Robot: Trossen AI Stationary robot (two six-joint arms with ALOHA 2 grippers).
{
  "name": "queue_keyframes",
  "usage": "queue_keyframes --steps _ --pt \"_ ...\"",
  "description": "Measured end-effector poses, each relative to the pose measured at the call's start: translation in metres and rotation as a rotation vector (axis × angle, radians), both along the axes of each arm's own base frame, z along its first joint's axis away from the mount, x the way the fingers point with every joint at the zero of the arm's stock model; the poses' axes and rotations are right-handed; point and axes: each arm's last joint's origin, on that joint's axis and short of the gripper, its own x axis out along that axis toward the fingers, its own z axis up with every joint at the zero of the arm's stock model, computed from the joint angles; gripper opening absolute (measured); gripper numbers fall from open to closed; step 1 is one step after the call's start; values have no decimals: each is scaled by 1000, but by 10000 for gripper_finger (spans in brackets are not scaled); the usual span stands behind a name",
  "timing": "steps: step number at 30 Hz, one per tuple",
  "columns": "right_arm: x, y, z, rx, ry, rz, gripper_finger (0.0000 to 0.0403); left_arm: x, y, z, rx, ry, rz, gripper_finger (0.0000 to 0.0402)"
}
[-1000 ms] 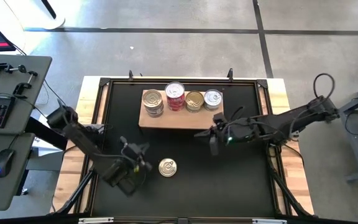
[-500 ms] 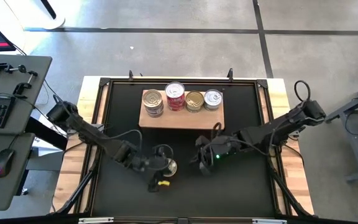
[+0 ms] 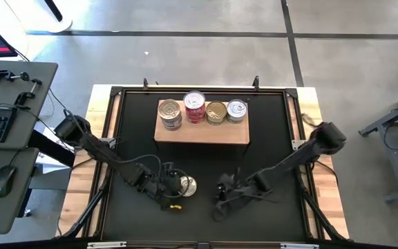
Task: Stack canned seafood by type on shelf
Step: Stack the blue and red tuna can on top of the blue and red tuna cans on the shelf
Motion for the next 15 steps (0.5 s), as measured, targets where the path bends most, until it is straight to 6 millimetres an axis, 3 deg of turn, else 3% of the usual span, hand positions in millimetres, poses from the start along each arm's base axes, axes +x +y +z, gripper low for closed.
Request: queue_keyframes --steps 7,15 --pt "34 -17 -46 93 10 -97 0 -6 3 -11 -20 27 -9 0" --pt "46 -35 -56 94 8 -144 0 -13 9 -23 -14 52 4 0"
